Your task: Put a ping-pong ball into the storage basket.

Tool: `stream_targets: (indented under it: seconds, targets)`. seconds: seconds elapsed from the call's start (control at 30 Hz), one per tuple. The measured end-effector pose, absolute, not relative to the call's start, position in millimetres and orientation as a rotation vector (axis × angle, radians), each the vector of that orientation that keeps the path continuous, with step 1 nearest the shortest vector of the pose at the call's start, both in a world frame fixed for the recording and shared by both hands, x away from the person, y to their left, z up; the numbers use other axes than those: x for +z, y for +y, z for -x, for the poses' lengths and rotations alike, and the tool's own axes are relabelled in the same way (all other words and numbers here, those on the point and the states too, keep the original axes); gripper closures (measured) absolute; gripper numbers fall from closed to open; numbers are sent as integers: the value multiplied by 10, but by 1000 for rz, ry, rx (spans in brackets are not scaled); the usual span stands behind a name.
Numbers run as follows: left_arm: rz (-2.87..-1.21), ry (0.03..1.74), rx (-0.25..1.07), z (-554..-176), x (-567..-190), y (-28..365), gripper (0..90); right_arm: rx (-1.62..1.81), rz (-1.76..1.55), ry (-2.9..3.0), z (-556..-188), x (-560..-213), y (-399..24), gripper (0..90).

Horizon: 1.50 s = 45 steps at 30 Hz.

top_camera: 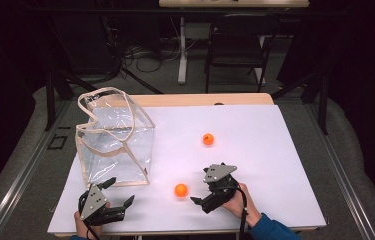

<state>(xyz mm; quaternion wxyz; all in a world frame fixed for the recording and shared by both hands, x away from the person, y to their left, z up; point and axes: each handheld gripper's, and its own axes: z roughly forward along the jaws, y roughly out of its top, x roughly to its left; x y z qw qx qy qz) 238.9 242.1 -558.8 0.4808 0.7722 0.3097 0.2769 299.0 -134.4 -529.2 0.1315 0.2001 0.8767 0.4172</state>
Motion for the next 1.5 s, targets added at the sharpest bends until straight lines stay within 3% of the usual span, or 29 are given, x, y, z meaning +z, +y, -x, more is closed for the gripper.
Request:
stream_targets:
  seconds: [1.5]
  targets:
    - [-1884,748,676,-2390,-5584,2419,161,1161,-567,2650,-3068,-5483,-869,0]
